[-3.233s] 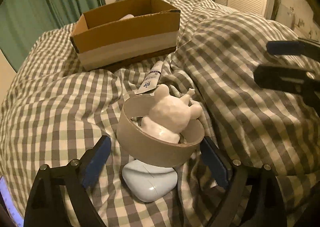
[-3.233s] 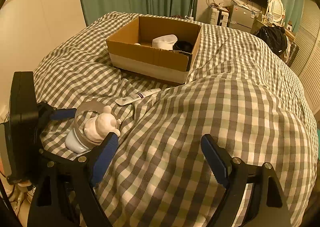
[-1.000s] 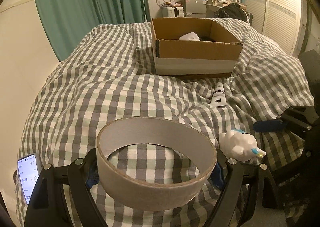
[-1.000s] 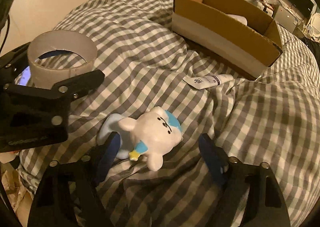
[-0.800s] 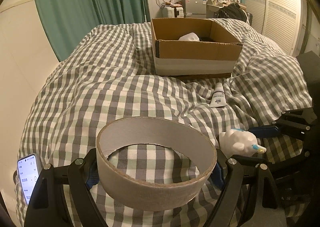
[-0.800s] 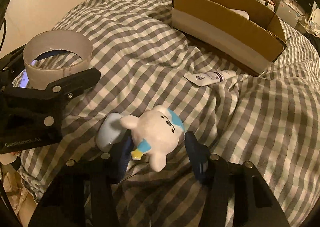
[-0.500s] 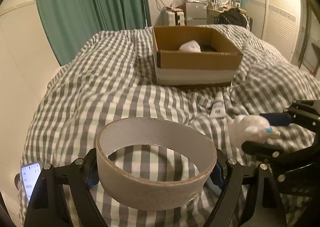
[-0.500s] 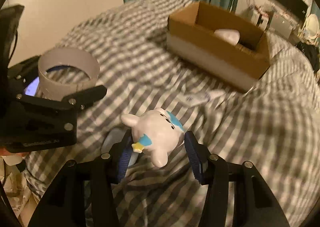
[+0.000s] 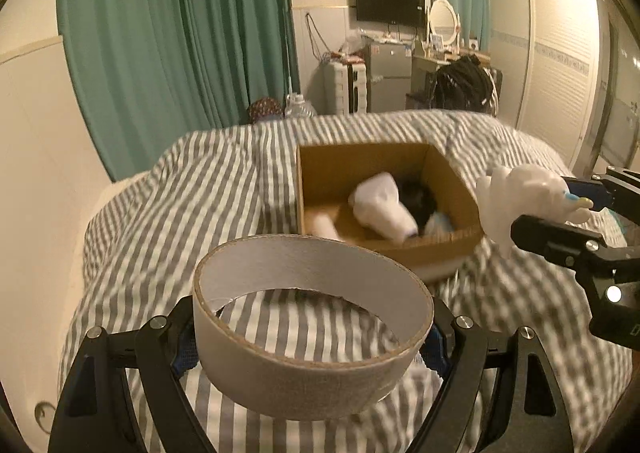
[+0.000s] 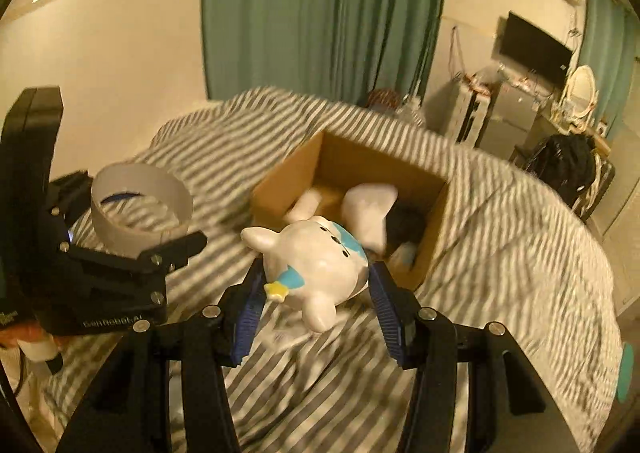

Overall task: Organize objects
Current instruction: 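Lower the tape roll and figurine into the box and open both tools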

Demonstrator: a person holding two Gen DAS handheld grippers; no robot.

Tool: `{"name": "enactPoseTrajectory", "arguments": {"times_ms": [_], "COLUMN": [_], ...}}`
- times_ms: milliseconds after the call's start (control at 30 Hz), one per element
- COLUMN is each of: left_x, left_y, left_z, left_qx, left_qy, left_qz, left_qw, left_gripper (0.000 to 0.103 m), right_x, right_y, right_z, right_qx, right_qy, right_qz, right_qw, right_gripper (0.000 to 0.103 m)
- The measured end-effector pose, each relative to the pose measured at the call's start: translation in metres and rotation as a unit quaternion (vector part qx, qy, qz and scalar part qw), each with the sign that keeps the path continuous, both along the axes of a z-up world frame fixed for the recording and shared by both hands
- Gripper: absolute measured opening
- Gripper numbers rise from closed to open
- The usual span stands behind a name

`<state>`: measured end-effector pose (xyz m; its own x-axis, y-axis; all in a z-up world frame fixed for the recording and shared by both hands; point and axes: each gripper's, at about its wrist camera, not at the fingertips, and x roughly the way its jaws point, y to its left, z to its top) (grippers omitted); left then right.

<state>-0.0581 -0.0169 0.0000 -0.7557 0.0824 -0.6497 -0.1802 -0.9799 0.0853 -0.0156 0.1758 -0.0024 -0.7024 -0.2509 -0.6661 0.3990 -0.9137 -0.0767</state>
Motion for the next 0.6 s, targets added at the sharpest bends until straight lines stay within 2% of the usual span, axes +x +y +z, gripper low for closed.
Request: {"name": "enactPoseTrajectory", "arguments": {"times_ms": [133, 300, 600], "left_x": [-0.039, -0.081, -0.171], "left_y": [0.01, 0.021, 0.043], "left_z": [0.011, 0.013, -0.019], "left_qx": [0.001, 0.007, -0.014], "left_qy": [0.008, 0.01, -0.018], "left_qz": [0.009, 0.012, 0.002], "left_qw": [0.9999, 0.9999, 0.9997], "left_gripper": [0.086, 0.086, 0.086], "right_x": [-0.026, -0.068, -0.159], "right_y": [0.01, 0.019, 0.035], "right_z": [0.019, 0.025, -0.007], "right_qx": [-0.008, -0.015, -0.015], "right_qy": [0.013, 0.012, -0.025], "right_qz": [-0.011, -0.024, -0.036], "right_qw": [1.0, 1.0, 0.999], "right_gripper": [0.051, 0.051, 0.051]}}
